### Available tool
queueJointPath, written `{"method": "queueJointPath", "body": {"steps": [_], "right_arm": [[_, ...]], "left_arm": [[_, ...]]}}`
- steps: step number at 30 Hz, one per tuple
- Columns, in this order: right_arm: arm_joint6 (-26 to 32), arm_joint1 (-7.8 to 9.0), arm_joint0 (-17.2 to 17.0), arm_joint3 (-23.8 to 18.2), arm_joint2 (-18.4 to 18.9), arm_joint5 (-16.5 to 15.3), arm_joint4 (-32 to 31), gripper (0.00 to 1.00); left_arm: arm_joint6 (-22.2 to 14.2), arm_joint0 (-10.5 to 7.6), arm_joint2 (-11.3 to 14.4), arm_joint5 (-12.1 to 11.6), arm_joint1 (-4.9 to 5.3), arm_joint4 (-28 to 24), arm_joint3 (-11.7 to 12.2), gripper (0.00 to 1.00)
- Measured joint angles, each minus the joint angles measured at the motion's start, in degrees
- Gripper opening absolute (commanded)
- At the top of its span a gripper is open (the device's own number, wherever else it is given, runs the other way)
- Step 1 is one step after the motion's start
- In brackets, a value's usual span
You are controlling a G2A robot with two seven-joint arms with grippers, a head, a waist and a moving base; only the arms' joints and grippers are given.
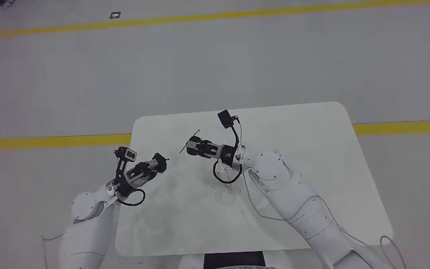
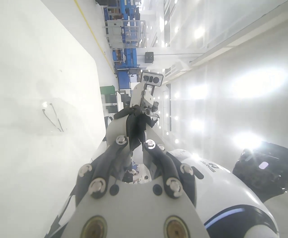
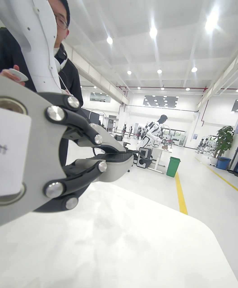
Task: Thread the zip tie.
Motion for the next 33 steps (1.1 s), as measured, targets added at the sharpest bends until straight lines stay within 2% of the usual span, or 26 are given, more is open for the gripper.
{"method": "queueJointPath", "body": {"steps": [17, 20, 25, 33], "right_arm": [[0.00, 0.00, 0.00, 0.00, 0.00, 0.00, 0.00, 0.00], [0.00, 0.00, 0.00, 0.00, 0.00, 0.00, 0.00, 0.00], [0.00, 0.00, 0.00, 0.00, 0.00, 0.00, 0.00, 0.00], [0.00, 0.00, 0.00, 0.00, 0.00, 0.00, 0.00, 0.00]], "left_arm": [[0.00, 0.00, 0.00, 0.00, 0.00, 0.00, 0.00, 0.00], [1.25, -0.22, 0.45, 0.14, -0.03, 0.03, -0.85, 0.00], [3.94, -1.93, 1.07, -0.01, -0.17, -0.09, -2.29, 0.00], [5.09, -7.33, 3.60, 0.00, -0.75, 3.69, 1.11, 0.00]]}}
